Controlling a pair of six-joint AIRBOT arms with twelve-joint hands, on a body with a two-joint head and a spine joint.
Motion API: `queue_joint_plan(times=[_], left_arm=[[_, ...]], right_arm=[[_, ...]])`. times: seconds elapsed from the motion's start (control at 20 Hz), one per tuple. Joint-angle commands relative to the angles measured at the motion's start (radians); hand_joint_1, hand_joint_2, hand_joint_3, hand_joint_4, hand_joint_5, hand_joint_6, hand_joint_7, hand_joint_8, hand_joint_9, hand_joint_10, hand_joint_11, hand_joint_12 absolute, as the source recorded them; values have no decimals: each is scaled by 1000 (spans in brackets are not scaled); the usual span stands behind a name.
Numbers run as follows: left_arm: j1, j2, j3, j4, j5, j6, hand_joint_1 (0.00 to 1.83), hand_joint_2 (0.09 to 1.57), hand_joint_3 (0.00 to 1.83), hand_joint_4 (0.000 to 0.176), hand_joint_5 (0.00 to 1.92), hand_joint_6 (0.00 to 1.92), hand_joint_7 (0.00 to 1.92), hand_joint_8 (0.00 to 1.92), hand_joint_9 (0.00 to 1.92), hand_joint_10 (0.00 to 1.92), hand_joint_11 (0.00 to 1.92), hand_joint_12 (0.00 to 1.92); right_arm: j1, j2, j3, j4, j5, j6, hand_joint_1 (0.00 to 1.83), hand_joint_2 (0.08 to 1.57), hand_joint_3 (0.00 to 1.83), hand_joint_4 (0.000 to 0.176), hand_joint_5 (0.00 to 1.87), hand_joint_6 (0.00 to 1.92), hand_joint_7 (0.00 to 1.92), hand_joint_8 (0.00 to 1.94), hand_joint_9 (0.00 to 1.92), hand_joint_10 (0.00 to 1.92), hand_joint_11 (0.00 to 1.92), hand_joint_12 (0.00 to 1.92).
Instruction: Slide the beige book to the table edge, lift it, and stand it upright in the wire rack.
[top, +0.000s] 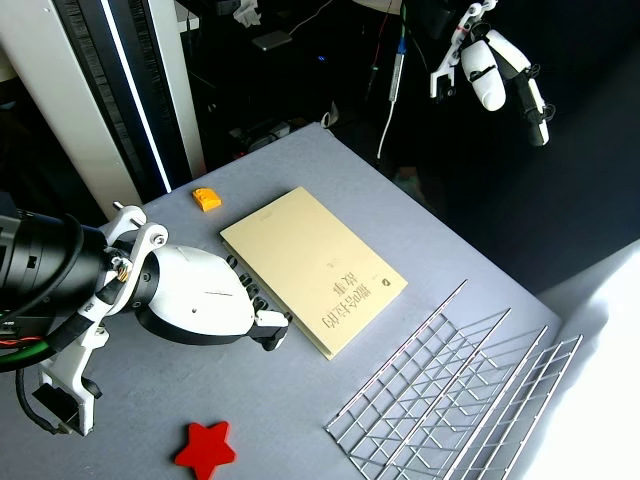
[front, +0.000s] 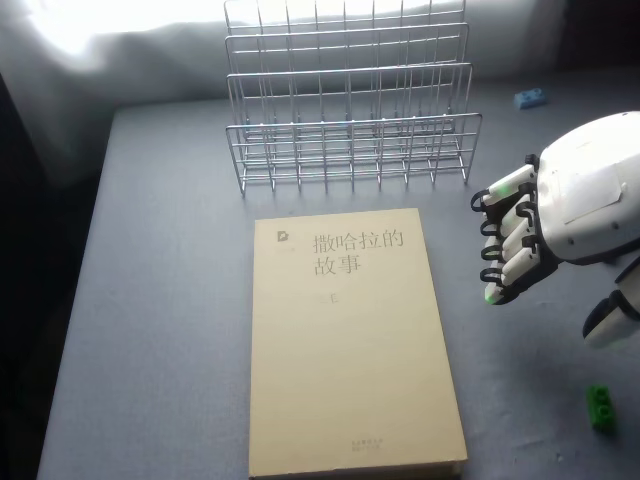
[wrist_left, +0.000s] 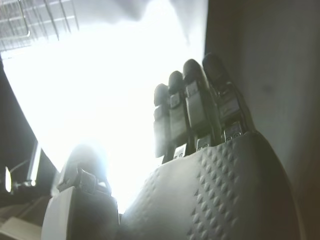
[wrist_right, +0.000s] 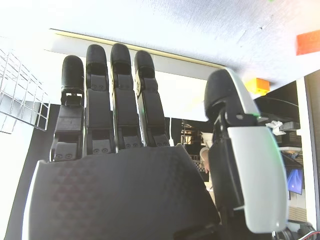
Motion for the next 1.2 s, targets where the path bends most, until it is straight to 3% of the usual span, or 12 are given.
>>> queue_joint_plan(times=[0.0, 0.15, 0.45, 0.6, 0.7, 0.75, 0.85, 1.0, 1.15], left_arm=[[-3, 15, 7, -22, -97, -20, 122, 1262, 0, 0, 387, 2, 382, 1, 344, 2, 0, 802], [-3, 16, 10, -23, -60, -75, 129, 1259, 0, 0, 388, 0, 401, 6, 364, 8, 12, 815], [-4, 25, -16, -86, -21, -158, 51, 1285, 0, 0, 385, 5, 392, 4, 367, 4, 3, 833], [-31, 46, 27, 112, 133, -152, 39, 1289, 2, 0, 380, 2, 394, 3, 374, 4, 15, 837], [-52, 55, 19, 113, 201, -142, 44, 1289, 0, 0, 375, 5, 384, 3, 361, 2, 12, 833], [-56, 59, 9, 117, 257, -167, 29, 1290, 1, 0, 388, 8, 391, 5, 365, 3, 16, 834], [-57, 78, 2, 208, 445, -269, 2, 1297, 3, 0, 394, 7, 394, 4, 362, 1, 10, 826], [-79, 82, 13, 204, 555, -285, 6, 1292, 0, 0, 418, 12, 417, 9, 384, 8, 32, 830], [-88, 110, 8, 92, 726, -259, 16, 1289, 0, 0, 389, 0, 394, 0, 366, 0, 0, 847]], right_arm=[[-1, 0, 1, 33, -26, -5, 289, 1237, 4, 0, 387, 0, 383, 0, 361, 0, 0, 979], [-17, -14, 0, 33, -26, 3, 276, 1225, 0, 0, 410, 6, 409, 6, 377, 6, 0, 1033], [-36, -56, 1, 33, -44, 1, 230, 1237, 3, 0, 387, 0, 367, 0, 333, 1, 0, 903], [-42, -79, 2, 33, -63, 4, 210, 1251, 3, 0, 380, 6, 358, 2, 329, 2, 0, 928], [-46, -89, 2, 32, -72, 7, 223, 1241, 0, 0, 400, 7, 381, 5, 350, 6, 0, 926], [-49, -96, 4, 32, -74, 7, 215, 1243, 0, 0, 406, 7, 397, 9, 366, 11, 0, 931], [-54, -113, 8, 32, -80, 7, 196, 1245, 1, 0, 394, 4, 388, 5, 366, 4, 0, 919], [-58, -130, 10, 32, -89, 7, 262, 1230, 0, 0, 396, 3, 402, 6, 374, 5, 0, 927], [-63, -156, 13, 32, -102, 9, 225, 1243, 2, 0, 376, 2, 391, 3, 368, 4, 0, 941]])
